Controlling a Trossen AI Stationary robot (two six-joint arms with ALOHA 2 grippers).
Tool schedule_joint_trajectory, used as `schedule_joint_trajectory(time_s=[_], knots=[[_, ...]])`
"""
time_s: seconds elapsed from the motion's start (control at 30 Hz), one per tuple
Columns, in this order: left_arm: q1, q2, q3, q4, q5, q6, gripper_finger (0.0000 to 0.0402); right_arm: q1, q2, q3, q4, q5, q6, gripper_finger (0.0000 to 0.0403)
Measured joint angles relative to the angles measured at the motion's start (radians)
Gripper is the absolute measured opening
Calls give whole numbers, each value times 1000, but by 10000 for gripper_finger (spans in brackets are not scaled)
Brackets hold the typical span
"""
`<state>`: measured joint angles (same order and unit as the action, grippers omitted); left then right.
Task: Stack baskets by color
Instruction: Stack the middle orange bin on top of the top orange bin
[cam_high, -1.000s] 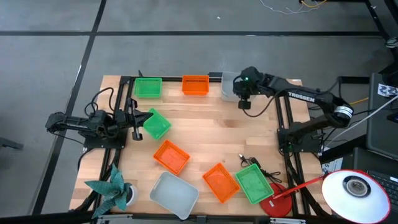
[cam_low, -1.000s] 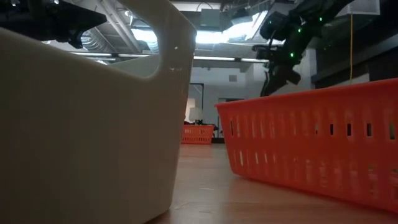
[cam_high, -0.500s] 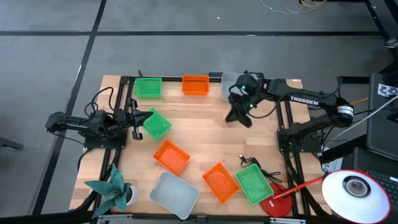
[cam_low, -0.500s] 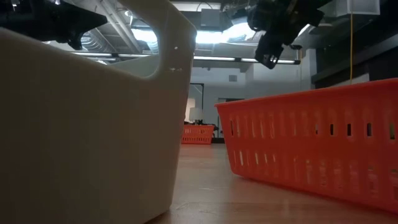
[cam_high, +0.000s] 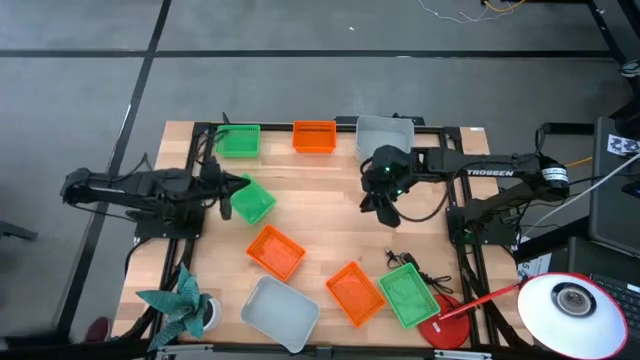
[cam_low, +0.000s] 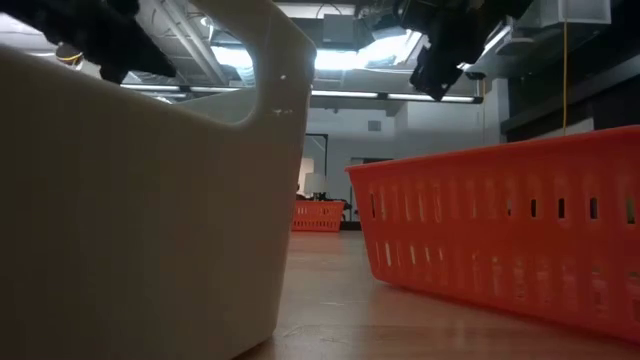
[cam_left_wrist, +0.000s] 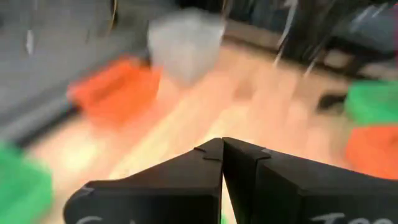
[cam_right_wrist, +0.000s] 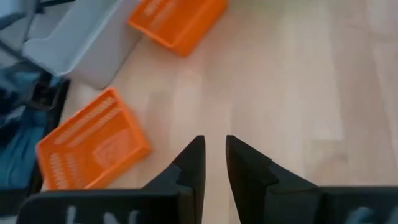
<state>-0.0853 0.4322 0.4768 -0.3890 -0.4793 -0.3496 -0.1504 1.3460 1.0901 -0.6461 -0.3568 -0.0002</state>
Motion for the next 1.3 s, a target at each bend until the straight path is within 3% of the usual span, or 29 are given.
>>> schedule_joint_trajectory(time_s=[0.13, 0.3, 0.5, 0.7, 0.97, 1.17, 1.3], knots=[[0, 148, 59, -145, 73, -143, 0, 9, 0, 0, -1, 25, 48, 64], [-8, 307, 89, -117, 479, -103, 0, 29, 0, 0, -2, 23, 48, 64], [-72, 452, 141, 35, 677, -84, 0, 45, 0, 0, -6, 24, 47, 64], [-172, 613, 223, 60, 668, -40, 0, 47, 0, 0, -3, 49, 45, 64], [-203, 813, 286, 31, 437, 94, 0, 50, 0, 0, -18, 85, 46, 64], [-203, 870, 365, 34, 417, 274, 0, 78, 0, 0, -89, 78, 53, 64], [-173, 905, 387, 32, 425, 270, 0, 110, 0, 0, -101, 78, 53, 64]])
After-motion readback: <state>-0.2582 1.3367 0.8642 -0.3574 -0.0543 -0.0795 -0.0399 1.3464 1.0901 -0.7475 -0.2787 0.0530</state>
